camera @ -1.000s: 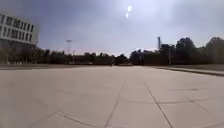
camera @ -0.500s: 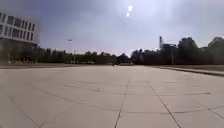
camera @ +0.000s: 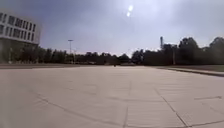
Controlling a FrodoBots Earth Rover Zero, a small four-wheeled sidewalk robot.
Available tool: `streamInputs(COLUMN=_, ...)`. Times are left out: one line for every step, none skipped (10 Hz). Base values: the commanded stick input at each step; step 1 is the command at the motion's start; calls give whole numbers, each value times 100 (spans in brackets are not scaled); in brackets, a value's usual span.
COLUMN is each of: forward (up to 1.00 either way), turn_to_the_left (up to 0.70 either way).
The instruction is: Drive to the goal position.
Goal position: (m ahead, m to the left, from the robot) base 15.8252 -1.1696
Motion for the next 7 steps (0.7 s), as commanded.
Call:
streamInputs(forward=70, turn_to_the_left=-1)
streamInputs(forward=70, turn_to_the_left=-1)
streamInputs(forward=70, turn_to_the_left=-1)
streamInputs(forward=70, turn_to_the_left=-1)
streamInputs(forward=70, turn_to_the_left=-1)
streamInputs(forward=70, turn_to_the_left=-1)
streamInputs(forward=70, turn_to_the_left=-1)
